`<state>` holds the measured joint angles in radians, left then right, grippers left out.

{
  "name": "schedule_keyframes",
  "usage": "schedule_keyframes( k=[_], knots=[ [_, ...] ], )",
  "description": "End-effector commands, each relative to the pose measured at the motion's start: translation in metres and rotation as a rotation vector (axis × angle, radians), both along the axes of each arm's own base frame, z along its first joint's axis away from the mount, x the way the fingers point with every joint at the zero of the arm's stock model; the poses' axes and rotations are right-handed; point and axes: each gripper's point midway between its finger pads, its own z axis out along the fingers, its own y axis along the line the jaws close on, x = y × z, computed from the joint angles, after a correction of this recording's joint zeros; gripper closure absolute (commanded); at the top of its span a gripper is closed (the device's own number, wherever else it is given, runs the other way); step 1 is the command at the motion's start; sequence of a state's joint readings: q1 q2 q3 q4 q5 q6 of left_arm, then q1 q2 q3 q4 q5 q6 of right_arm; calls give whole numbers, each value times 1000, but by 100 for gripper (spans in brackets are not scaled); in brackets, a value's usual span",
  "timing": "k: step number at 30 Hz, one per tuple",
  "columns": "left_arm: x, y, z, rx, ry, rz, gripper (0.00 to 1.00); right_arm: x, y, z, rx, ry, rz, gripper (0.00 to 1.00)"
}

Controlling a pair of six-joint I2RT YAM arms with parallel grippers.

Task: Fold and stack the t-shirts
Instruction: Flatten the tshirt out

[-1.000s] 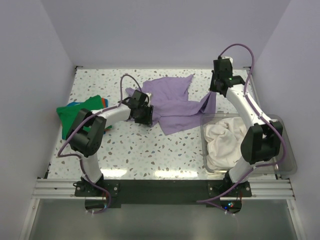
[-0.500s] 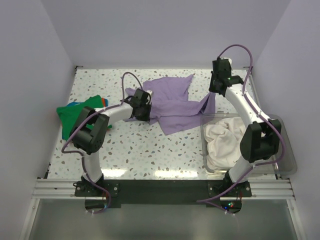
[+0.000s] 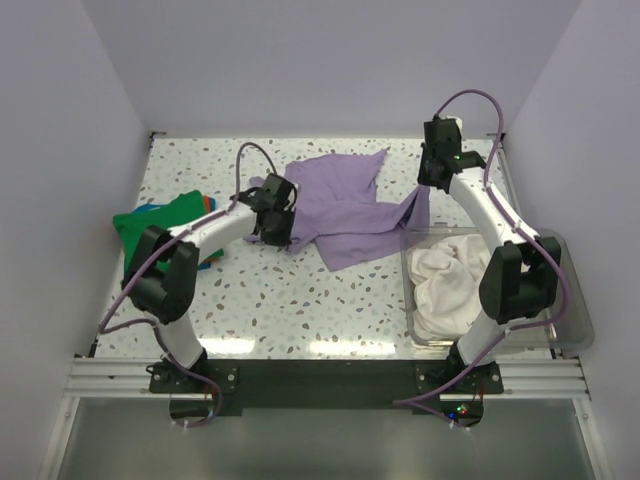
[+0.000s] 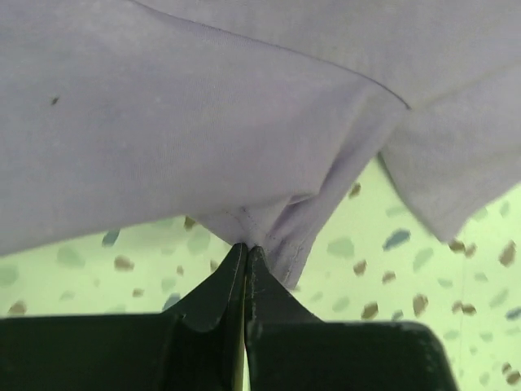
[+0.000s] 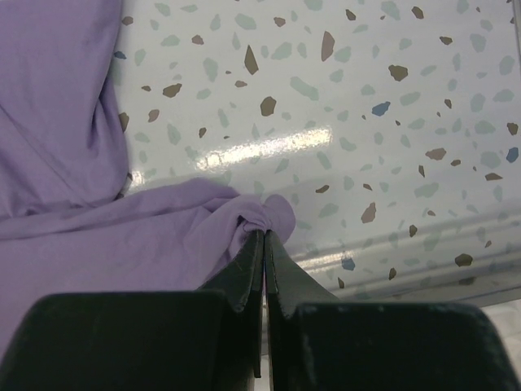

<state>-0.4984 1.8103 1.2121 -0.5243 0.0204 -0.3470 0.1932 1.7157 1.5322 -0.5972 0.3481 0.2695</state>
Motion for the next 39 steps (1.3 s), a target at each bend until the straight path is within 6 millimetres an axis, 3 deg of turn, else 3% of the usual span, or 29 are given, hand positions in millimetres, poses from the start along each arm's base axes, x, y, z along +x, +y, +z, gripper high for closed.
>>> schedule_keyframes(
  k=[1, 3, 7, 11, 12, 13, 14, 16, 18, 21, 22, 26, 30, 39],
  knots=[
    [-24, 17, 60, 17, -32, -26, 100, 8, -1, 3, 1, -21, -4, 100],
    [-41, 17, 72, -14, -2, -43, 100, 9, 0, -1, 2, -14, 0, 100],
    [-75, 6, 76, -71, 86, -83, 100, 12, 1, -7, 1, 2, 5, 100],
    [-109, -22, 80, -179, 191, -160, 100, 14, 2, -10, 0, 10, 7, 100],
    [-110, -29, 87, -223, 175, -171, 97, 13, 0, -12, -4, 17, 3, 100],
    [-112, -34, 89, -256, 183, -167, 76, 14, 1, -13, -4, 19, 5, 100],
    [-113, -38, 94, -286, 179, -180, 65, 13, 1, -13, -8, 22, 3, 100],
    [-106, -42, 102, -300, 136, -193, 48, 13, -1, -14, -12, 23, 0, 100],
    [-90, -31, 98, -247, 97, -167, 41, 13, -1, -11, -16, 19, 1, 100],
    [-64, -5, 82, -198, 75, -80, 40, 11, -2, -8, -16, 16, 0, 100],
    [-54, 14, 72, -172, 73, -21, 40, 10, -2, -8, -16, 14, -1, 100],
    [-33, 45, 45, -92, 45, 71, 40, 7, -3, -5, -16, 9, -5, 100],
    [-16, 48, 9, -78, 72, 95, 40, 6, -2, -3, -8, 4, -2, 100],
    [14, 59, -47, -17, 113, 95, 42, 1, -5, 1, -16, 1, -8, 100]
  ],
)
